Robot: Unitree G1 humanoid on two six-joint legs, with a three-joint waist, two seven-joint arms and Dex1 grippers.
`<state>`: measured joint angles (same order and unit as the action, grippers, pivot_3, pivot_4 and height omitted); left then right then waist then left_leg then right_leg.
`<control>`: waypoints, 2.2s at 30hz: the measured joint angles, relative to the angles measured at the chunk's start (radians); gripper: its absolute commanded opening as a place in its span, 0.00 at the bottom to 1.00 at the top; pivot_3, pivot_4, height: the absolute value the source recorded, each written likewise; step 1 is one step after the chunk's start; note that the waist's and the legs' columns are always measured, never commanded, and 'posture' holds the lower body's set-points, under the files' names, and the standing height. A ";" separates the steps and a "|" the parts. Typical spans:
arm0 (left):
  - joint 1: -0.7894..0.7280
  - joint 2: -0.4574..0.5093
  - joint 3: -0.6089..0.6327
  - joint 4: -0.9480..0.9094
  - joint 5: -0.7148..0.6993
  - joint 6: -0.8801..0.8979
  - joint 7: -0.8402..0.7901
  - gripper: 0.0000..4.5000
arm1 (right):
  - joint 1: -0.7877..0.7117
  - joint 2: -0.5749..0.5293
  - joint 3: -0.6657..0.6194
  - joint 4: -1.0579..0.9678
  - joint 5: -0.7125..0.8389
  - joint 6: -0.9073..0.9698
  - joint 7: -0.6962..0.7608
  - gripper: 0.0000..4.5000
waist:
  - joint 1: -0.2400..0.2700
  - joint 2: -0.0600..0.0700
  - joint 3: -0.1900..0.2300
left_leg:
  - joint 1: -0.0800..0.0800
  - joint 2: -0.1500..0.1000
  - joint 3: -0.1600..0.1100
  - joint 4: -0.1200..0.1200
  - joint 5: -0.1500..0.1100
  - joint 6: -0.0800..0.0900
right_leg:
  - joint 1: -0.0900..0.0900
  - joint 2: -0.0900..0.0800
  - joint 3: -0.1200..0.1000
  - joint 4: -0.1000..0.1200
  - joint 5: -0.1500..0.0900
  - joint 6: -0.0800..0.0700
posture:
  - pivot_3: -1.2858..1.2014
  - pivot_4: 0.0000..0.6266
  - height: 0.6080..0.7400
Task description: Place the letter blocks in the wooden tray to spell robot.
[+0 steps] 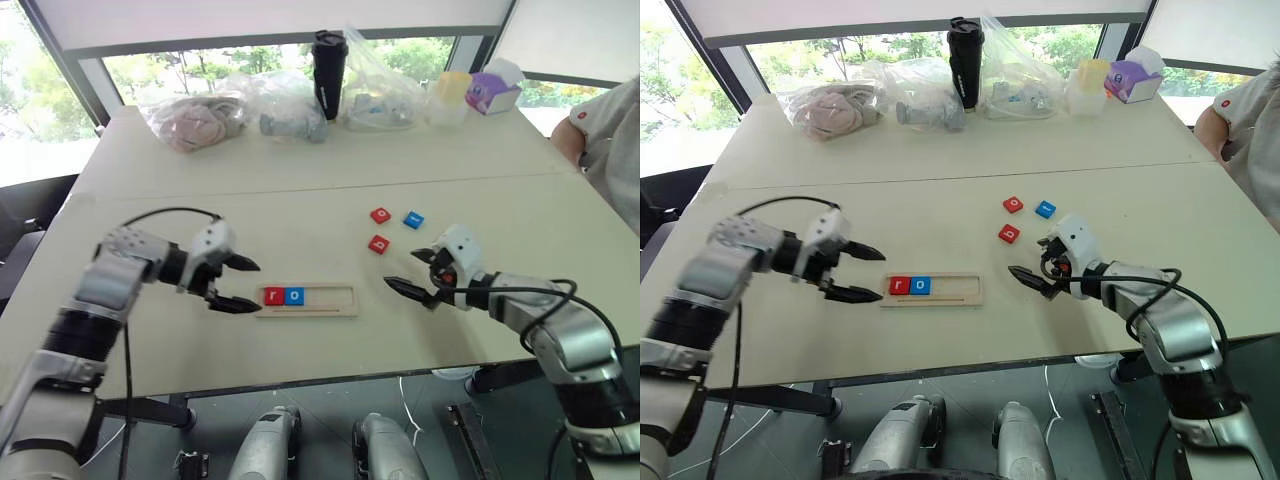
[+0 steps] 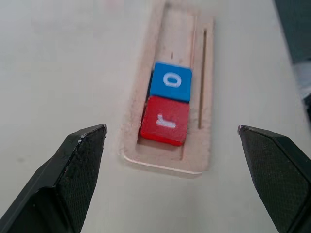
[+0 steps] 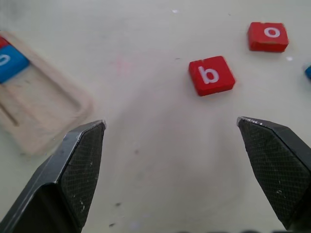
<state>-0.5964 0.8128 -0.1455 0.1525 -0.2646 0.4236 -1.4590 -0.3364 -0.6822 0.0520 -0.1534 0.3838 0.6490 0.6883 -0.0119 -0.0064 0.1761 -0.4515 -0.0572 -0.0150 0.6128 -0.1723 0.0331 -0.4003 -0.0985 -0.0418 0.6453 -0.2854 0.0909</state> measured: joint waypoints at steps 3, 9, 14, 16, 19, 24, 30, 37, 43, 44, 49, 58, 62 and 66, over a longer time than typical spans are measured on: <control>0.030 0.043 0.051 -0.088 -0.041 0.072 0.024 0.99 | -0.116 0.035 0.054 0.186 -0.062 -0.100 0.060 1.00 | -0.002 0.000 0.000 | 0.000 0.000 0.001 0.000 0.000 0.000 | 0.000 0.000 0.000 0.000 0.000 0.001 | 0.52 0.24 1.00; 0.130 0.055 0.187 -0.259 -0.162 0.246 0.146 0.99 | -0.248 0.110 0.119 0.501 -0.154 -0.257 0.150 1.00 | 0.002 0.001 0.001 | 0.001 0.000 0.001 0.001 0.000 0.000 | 0.000 0.001 0.000 0.002 0.002 0.003 | 0.52 0.24 1.00; 0.219 0.041 0.244 -0.352 -0.199 0.316 0.271 0.99 | -0.342 0.156 0.121 0.672 -0.197 -0.336 0.195 1.00 | -0.002 0.001 0.001 | 0.005 0.000 0.002 0.000 0.000 -0.001 | 0.002 0.001 0.002 0.003 0.002 0.003 | 0.52 0.24 1.00; 0.238 0.039 0.261 -0.383 -0.212 0.335 0.311 1.00 | -0.367 0.178 0.122 0.725 -0.217 -0.374 0.195 0.88 | -0.003 0.001 0.001 | 0.007 0.000 0.002 0.000 -0.001 -0.002 | 0.002 0.001 0.002 0.004 0.002 0.003 | 0.52 0.24 1.00; 0.271 0.039 0.280 -0.423 -0.231 0.350 0.351 1.00 | -0.404 0.202 0.117 0.799 -0.244 -0.420 0.190 0.57 | -0.003 0.001 0.001 | 0.008 0.000 0.003 -0.001 -0.001 -0.003 | 0.001 0.001 0.003 0.004 0.002 0.003 | 0.52 0.24 1.00; 0.283 0.041 0.280 -0.432 -0.249 0.355 0.382 1.00 | -0.411 0.222 0.098 0.824 -0.252 -0.437 0.194 0.26 | -0.003 0.001 0.001 | 0.008 0.000 0.003 -0.002 -0.001 -0.003 | 0.000 0.001 0.003 0.004 0.002 0.003 | 0.52 0.24 1.00; 0.277 0.036 0.276 -0.496 -0.290 0.370 0.420 1.00 | -0.316 0.225 -0.030 0.571 -0.208 -0.186 0.021 0.26 | 0.004 0.002 0.001 | 0.005 0.000 0.004 -0.003 -0.001 -0.003 | -0.004 0.001 0.005 0.004 0.002 0.003 | 0.52 0.24 1.00; 0.270 0.007 0.200 -0.557 -0.297 0.368 0.444 1.00 | -0.043 0.359 -0.263 -0.210 -0.145 0.490 -0.360 0.26 | 0.005 0.003 0.000 | 0.003 0.000 0.006 -0.009 -0.001 -0.003 | -0.007 0.001 0.008 0.006 0.002 0.003 | 0.52 0.24 1.00; 0.257 0.005 0.148 -0.501 -0.277 0.323 0.423 1.00 | 0.069 0.504 -0.278 -0.533 -0.170 0.714 -0.536 0.26 | -0.003 0.004 0.001 | 0.006 0.000 0.009 -0.009 -0.001 -0.004 | -0.008 0.001 0.011 0.004 0.000 -0.001 | 0.52 0.24 1.00; 0.257 0.007 0.139 -0.493 -0.271 0.314 0.417 1.00 | 0.075 0.527 -0.279 -0.557 -0.180 0.729 -0.562 0.26 | -0.002 0.004 0.001 | 0.008 0.000 0.009 -0.009 -0.001 -0.004 | -0.008 0.001 0.011 0.004 0.000 -0.001 | 0.52 0.24 1.00; 0.254 0.013 0.128 -0.455 -0.256 0.288 0.400 1.00 | 0.145 0.633 -0.218 -0.616 -0.198 0.808 -0.638 0.26 | -0.001 0.004 0.001 | 0.007 0.000 0.010 -0.011 -0.001 -0.004 | -0.009 0.001 0.012 0.001 0.000 -0.001 | 0.52 0.24 1.00; 0.249 0.013 0.121 -0.444 -0.244 0.265 0.392 1.00 | 0.143 0.563 -0.224 -0.621 -0.192 0.825 -0.602 0.94 | 0.000 0.004 0.001 | 0.007 0.000 0.010 -0.014 -0.001 -0.004 | -0.009 0.001 0.012 0.001 0.000 -0.001 | 0.52 0.24 1.00; 0.251 0.040 0.124 -0.429 -0.244 0.264 0.379 1.00 | 0.085 0.282 -0.336 -0.544 -0.090 0.706 -0.364 0.94 | 0.000 0.004 0.001 | 0.007 0.000 0.011 -0.013 -0.001 -0.004 | -0.006 0.001 0.011 -0.001 0.000 -0.001 | 0.52 0.24 1.00; 0.250 0.070 0.134 -0.430 -0.250 0.264 0.352 1.00 | 0.101 0.068 -0.349 -0.436 0.066 0.564 -0.034 0.94 | 0.001 0.003 0.002 | 0.007 0.001 0.011 -0.014 0.001 -0.001 | -0.005 0.001 0.011 0.000 0.000 -0.001 | 0.52 0.24 1.00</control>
<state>-0.3463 0.8824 -0.0110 -0.2778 -0.5144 0.6876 -1.1072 -0.2355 -0.6145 -0.2972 -0.5890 0.4501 1.2133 0.6543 -0.0114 -0.0031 0.1777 -0.4442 -0.0565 -0.0043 0.5987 -0.1715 0.0318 -0.4049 -0.0974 -0.0312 0.6448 -0.2850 0.0903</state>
